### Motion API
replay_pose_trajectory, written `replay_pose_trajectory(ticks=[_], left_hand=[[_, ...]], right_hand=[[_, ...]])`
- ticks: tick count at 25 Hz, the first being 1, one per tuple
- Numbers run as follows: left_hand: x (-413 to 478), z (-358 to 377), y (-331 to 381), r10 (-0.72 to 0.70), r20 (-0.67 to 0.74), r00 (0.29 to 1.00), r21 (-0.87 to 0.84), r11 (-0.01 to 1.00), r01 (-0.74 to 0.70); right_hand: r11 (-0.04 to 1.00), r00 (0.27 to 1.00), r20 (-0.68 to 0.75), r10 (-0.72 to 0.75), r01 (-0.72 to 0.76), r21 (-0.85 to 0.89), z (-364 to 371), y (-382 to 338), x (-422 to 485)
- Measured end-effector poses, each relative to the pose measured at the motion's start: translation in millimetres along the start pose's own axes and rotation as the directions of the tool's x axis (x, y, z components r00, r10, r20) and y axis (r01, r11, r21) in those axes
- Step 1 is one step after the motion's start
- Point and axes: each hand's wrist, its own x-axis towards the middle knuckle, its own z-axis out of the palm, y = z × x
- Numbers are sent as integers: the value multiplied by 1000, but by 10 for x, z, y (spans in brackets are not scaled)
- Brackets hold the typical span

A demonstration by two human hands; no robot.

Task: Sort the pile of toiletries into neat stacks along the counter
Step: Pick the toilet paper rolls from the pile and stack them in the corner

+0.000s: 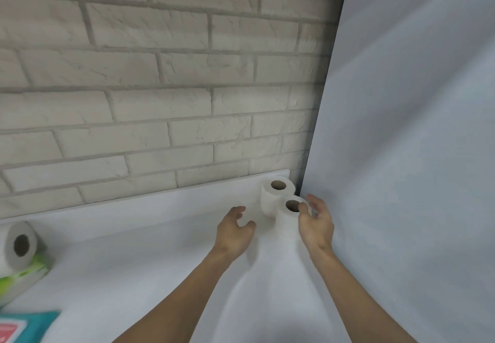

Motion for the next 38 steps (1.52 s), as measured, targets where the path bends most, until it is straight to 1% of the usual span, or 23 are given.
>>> replay_pose_trajectory(ticks=[2, 5, 7, 11, 14, 15, 18, 21, 23, 25, 27, 29, 30, 33, 34, 36, 38], left_hand=[[-93, -223, -25, 61, -28, 998, 73, 996, -58], [-269, -640, -74, 159, -60, 985, 182, 972, -146], [-414, -932, -119, 220, -74, 973, 253, 948, -195], [-674, -1570, -228, 337, -103, 936, 406, 873, -270], [-859, -2107, -371, 371, -154, 916, 512, 823, -247], [-874, -2176, -383, 374, -158, 914, 544, 805, -235], [-1010, -2712, -572, 364, -201, 909, 639, 752, -160], [-1131, -3239, -789, 365, -192, 911, 770, 631, -91], [-1203, -3532, -903, 336, -189, 923, 827, 561, -35], [-1258, -3784, -1012, 304, -176, 936, 873, 487, 6], [-1264, -3975, -1090, 290, -155, 944, 908, 420, 20], [-1237, -4104, -1116, 278, -135, 951, 936, 350, 31], [-1218, -4150, -1115, 274, -117, 955, 957, 289, 35], [-1125, -4273, -1108, 251, -36, 967, 999, 49, 24], [-1080, -4301, -1111, 239, -14, 971, 1000, -4, 15], [-980, -4337, -1121, 220, 10, 975, 999, -52, 2], [-881, -4369, -1139, 202, 21, 979, 997, -75, -6]], right_hand=[[999, 999, 39, -32, 32, 1, 43, -115, -163], [993, 979, 167, -113, 116, -8, 205, -278, -509], [987, 948, 277, -153, 160, -1, 359, -377, -787], [969, 862, 459, -215, 248, -12, 717, -519, -1353], [958, 792, 567, -226, 286, -18, 1030, -618, -1814], [952, 774, 589, -232, 304, -24, 1063, -620, -1869], [911, 681, 685, -258, 407, -61, 1392, -689, -2275], [853, 568, 782, -256, 514, -93, 1714, -712, -2638], [795, 497, 831, -249, 595, -118, 1912, -707, -2812], [728, 445, 869, -218, 667, -159, 2103, -701, -2958], [688, 422, 889, -181, 699, -192, 2260, -695, -3048], [670, 408, 901, -148, 711, -212, 2405, -686, -3085], [659, 402, 906, -130, 718, -224, 2469, -679, -3096], [596, 375, 925, -63, 758, -266, 2675, -672, -3162], [586, 367, 929, -37, 761, -278, 2744, -662, -3188], [605, 353, 936, 6, 744, -284, 2884, -641, -3237], [654, 347, 937, 39, 700, -287, 3031, -611, -3288]])
